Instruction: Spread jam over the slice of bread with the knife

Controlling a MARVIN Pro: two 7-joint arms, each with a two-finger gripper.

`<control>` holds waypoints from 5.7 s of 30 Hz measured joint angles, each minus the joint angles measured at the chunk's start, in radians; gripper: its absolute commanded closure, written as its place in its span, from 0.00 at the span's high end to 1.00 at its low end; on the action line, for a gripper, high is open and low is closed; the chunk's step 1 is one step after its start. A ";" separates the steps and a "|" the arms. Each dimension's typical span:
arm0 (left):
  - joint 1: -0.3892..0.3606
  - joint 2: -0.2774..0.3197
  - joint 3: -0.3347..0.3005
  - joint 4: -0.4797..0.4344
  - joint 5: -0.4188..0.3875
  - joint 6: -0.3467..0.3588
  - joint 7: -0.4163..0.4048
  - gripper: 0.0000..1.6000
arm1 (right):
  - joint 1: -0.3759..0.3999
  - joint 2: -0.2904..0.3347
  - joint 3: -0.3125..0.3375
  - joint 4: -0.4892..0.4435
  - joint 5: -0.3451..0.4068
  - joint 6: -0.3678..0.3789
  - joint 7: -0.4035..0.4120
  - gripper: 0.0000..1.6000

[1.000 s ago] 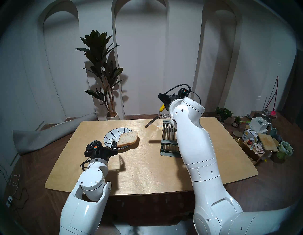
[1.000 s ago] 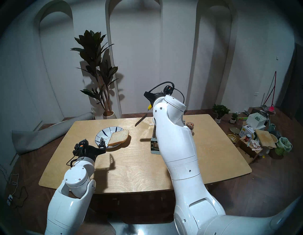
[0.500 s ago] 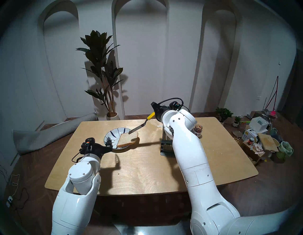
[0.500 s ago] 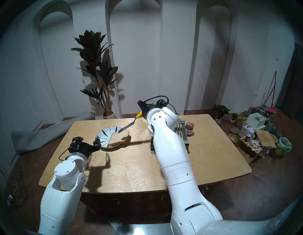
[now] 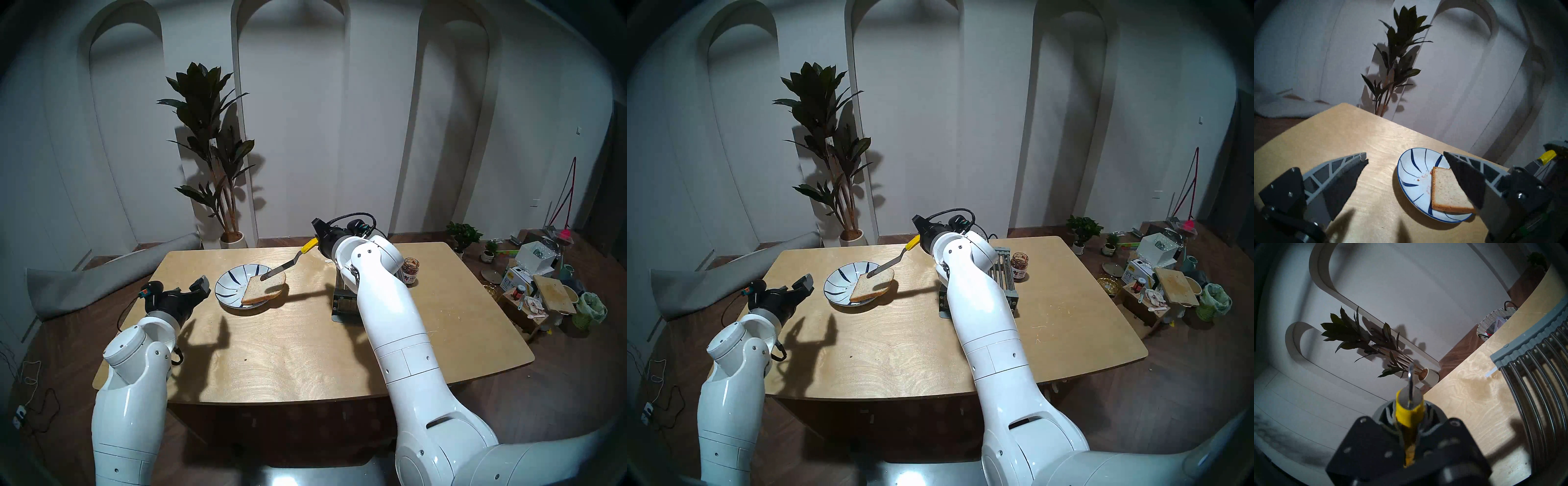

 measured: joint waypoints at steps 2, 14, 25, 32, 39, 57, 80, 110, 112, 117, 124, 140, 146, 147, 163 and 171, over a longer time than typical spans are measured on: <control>-0.019 0.007 -0.013 0.034 -0.049 0.033 -0.021 1.00 | 0.003 0.001 -0.001 0.008 0.006 -0.005 0.026 0.00; -0.128 0.076 0.015 0.147 -0.155 0.161 -0.081 1.00 | 0.020 0.051 0.055 0.097 0.078 -0.007 0.204 0.00; -0.241 0.137 0.084 0.291 -0.177 0.255 -0.103 1.00 | 0.042 0.092 0.077 0.204 0.114 -0.010 0.374 0.00; -0.293 0.160 0.109 0.370 -0.177 0.280 -0.114 1.00 | 0.054 0.102 0.066 0.222 0.115 -0.017 0.425 0.00; -0.348 0.175 0.151 0.451 -0.165 0.291 -0.132 1.00 | 0.060 0.109 0.043 0.235 0.097 -0.038 0.452 0.00; -0.457 0.189 0.236 0.609 -0.118 0.290 -0.152 0.57 | 0.068 0.110 0.022 0.290 0.042 -0.102 0.486 0.00; -0.506 0.179 0.245 0.673 -0.092 0.288 -0.110 0.29 | 0.072 0.069 -0.045 0.335 -0.038 -0.181 0.427 0.00; -0.532 0.155 0.231 0.696 -0.109 0.280 -0.049 0.00 | 0.142 -0.006 -0.115 0.517 -0.130 -0.327 0.314 0.00; -0.536 0.152 0.231 0.700 -0.109 0.279 -0.044 0.00 | 0.149 -0.009 -0.118 0.525 -0.137 -0.332 0.297 0.00; -0.543 0.146 0.228 0.705 -0.112 0.278 -0.029 0.00 | 0.170 -0.015 -0.130 0.545 -0.157 -0.336 0.245 0.00; -0.549 0.136 0.222 0.709 -0.116 0.278 -0.009 0.00 | 0.193 -0.021 -0.140 0.563 -0.171 -0.336 0.203 0.00; -0.552 0.119 0.212 0.700 -0.118 0.284 0.033 0.00 | 0.235 -0.037 -0.176 0.583 -0.202 -0.350 0.159 0.00; -0.546 0.116 0.206 0.688 -0.120 0.293 0.044 0.00 | 0.252 -0.039 -0.182 0.617 -0.210 -0.361 0.162 0.00; -0.544 0.115 0.204 0.684 -0.120 0.294 0.047 0.00 | 0.255 -0.039 -0.183 0.625 -0.211 -0.363 0.164 0.00; -0.513 0.097 0.173 0.643 -0.136 0.299 0.080 0.00 | 0.283 -0.035 -0.203 0.675 -0.230 -0.395 0.201 0.00; -0.507 0.094 0.168 0.637 -0.143 0.296 0.090 0.00 | 0.295 -0.022 -0.201 0.716 -0.233 -0.409 0.223 0.00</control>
